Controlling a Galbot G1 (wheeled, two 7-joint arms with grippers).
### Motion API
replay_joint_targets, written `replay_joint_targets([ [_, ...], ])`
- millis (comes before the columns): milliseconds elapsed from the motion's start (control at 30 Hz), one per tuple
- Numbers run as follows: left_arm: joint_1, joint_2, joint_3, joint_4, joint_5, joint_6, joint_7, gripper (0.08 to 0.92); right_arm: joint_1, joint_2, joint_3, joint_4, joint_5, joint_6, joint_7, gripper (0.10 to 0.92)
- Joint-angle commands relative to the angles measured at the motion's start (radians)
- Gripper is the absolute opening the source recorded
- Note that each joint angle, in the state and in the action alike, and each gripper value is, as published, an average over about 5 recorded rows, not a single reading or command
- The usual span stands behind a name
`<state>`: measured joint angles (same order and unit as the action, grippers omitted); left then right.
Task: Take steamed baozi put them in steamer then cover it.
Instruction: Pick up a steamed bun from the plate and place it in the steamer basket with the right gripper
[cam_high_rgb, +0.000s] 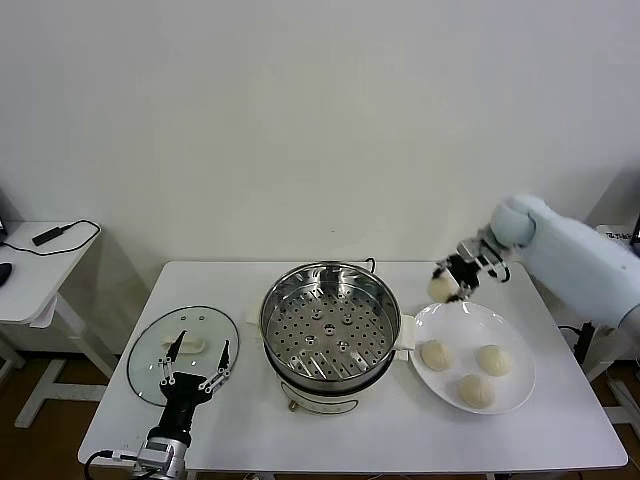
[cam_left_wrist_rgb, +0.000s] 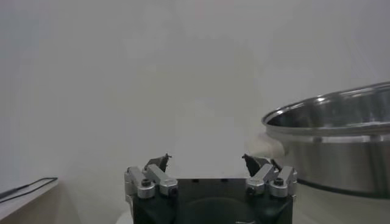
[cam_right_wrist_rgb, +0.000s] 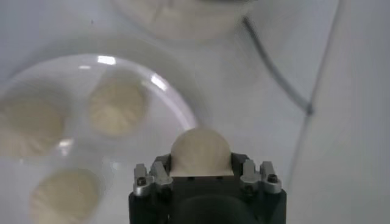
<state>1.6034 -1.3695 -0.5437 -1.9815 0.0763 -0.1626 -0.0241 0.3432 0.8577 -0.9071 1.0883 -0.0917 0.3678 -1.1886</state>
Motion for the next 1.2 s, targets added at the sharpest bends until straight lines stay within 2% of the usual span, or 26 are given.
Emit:
replay_joint_targets([
  [33,0.0,0.001,-0.001,-0.004,-0.002,-0.002,-0.002,0.823,0.276,0.078,-0.165,0.243,0.03,0.153,-0.02,0.662],
  [367,0.003,0.002,-0.002,-0.019,-0.008,-0.004,-0.005,0.823,0.236,0.221,-0.211,0.316,-0.032,0.169,-0.026,0.662],
  [933,0.007,0.008,-0.009,-0.039,-0.025,-0.006,-0.008,0.823,0.014,0.389,-0.17,0.078,-0.24,0.172,0.004,0.664],
  [1200,0.013,0.011,-0.019,-0.036,-0.031,-0.019,-0.009,0.823,-0.01,0.416,-0.162,0.044,-0.271,0.179,0.001,0.684],
])
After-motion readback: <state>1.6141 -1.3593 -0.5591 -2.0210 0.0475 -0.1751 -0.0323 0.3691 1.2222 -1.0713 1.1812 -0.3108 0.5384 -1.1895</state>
